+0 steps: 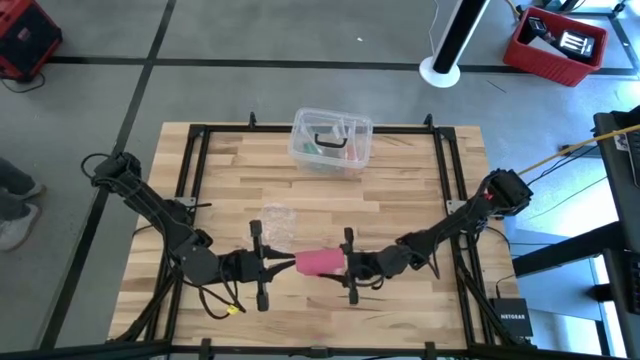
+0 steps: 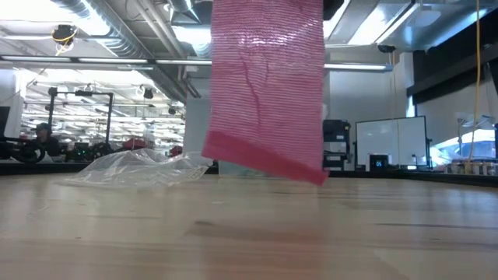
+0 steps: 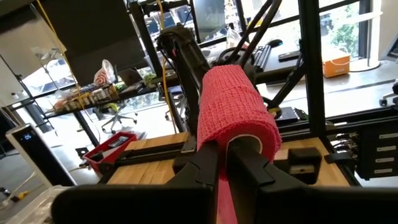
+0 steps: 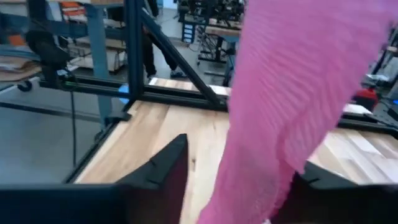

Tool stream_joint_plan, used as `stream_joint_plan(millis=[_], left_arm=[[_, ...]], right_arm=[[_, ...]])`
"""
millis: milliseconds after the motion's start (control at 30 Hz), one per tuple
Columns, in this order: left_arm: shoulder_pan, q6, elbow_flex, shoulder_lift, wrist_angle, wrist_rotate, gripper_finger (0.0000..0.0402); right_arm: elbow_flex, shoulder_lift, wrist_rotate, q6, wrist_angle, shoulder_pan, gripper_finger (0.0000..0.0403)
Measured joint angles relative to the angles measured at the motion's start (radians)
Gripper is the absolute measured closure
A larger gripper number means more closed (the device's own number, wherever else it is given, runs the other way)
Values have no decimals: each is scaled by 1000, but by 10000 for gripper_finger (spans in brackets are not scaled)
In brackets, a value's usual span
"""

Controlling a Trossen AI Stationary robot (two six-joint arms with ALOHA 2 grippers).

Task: Roll bandage
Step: Roll the pink bandage

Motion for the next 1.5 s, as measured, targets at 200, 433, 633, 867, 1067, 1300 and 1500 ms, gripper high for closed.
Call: stream_joint_plan(millis=[200, 433, 633, 867, 1067, 1300, 1500], left_arm=[[0, 0, 0, 0, 1, 0, 389], [0, 51, 0, 0, 40, -13, 389], [0, 111, 0, 0, 53, -77, 389], [26, 129, 0, 0, 43, -107, 389], [46, 99, 0, 0, -41, -107, 389], [71, 36, 0, 0, -133, -107, 389], [80, 26, 0, 0, -180, -89, 389]], right_arm=[[0, 0, 16, -5, -45, -1, 374], [-1, 0, 24, -5, -94, 33, 396], [-1, -1, 25, -7, -92, 94, 397], [30, -2, 30, -16, -100, 140, 398], [96, -2, 74, -77, -193, 173, 399], [191, -2, 107, -82, -329, 220, 400], [253, -2, 123, -88, -365, 243, 400]])
